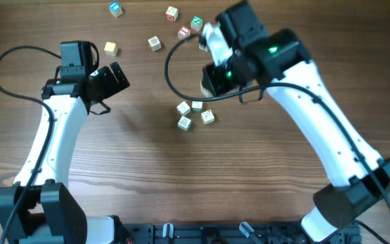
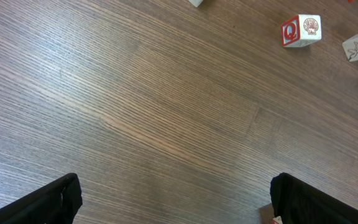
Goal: Form a circle
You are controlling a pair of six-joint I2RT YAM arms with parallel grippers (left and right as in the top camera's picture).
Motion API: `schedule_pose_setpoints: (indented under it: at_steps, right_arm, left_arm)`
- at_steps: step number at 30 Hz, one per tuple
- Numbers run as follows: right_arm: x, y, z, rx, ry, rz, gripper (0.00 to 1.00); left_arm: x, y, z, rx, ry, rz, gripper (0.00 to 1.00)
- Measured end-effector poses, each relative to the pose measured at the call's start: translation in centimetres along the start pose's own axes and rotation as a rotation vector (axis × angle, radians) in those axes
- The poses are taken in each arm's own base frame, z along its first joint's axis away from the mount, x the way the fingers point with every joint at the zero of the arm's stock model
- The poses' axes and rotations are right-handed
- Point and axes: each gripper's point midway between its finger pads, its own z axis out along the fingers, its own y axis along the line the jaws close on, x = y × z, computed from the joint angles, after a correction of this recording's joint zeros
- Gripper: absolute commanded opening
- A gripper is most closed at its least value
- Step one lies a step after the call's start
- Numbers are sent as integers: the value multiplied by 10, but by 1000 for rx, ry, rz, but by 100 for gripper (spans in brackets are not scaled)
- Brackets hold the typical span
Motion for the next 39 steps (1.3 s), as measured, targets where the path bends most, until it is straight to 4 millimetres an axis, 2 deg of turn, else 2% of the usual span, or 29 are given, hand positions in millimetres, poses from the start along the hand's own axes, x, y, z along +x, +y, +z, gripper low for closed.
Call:
schedule_pose_setpoints:
  at_steps: [2,3,5,7,10,12,16,17,18,19,21,26,34,39]
  right_arm:
    - [29,-2,31,-2,101,40,24]
    - [57,-1,57,-1,187,66,25]
    - [84,1,85,0,251,82,25]
    - [124,3,117,2,329,107,24]
    - [154,10,151,-28,342,114,25]
    - [155,13,161,-52,311,109,29]
    - [144,15,166,-67,259,104,30]
    - [142,14,167,-58,247,104,32]
    - [139,13,168,-53,235,105,50]
    - [139,13,168,-50,233,104,56]
    - [138,9,168,-30,228,104,63]
    - [136,5,169,-4,216,101,62]
    - [148,5,166,-6,264,116,39]
    - [147,6,167,-7,261,113,39]
  left_arm:
    - [0,0,0,-1,1,0,100]
    - [0,0,0,-1,1,0,100]
    - [0,0,0,-1,1,0,100]
    - [0,0,0,0,0,0,100]
    - [0,0,0,0,1,0,100]
    - [0,0,0,0,1,0,100]
    - [0,0,0,-1,1,0,100]
    - [0,0,0,-1,1,0,100]
    - [0,0,0,0,1,0,100]
    - [0,0,0,-1,1,0,100]
    - [0,0,0,-1,1,0,100]
    - [0,0,0,-1,1,0,100]
    - [0,0,0,-1,1,0,100]
    - [0,0,0,-1,1,0,100]
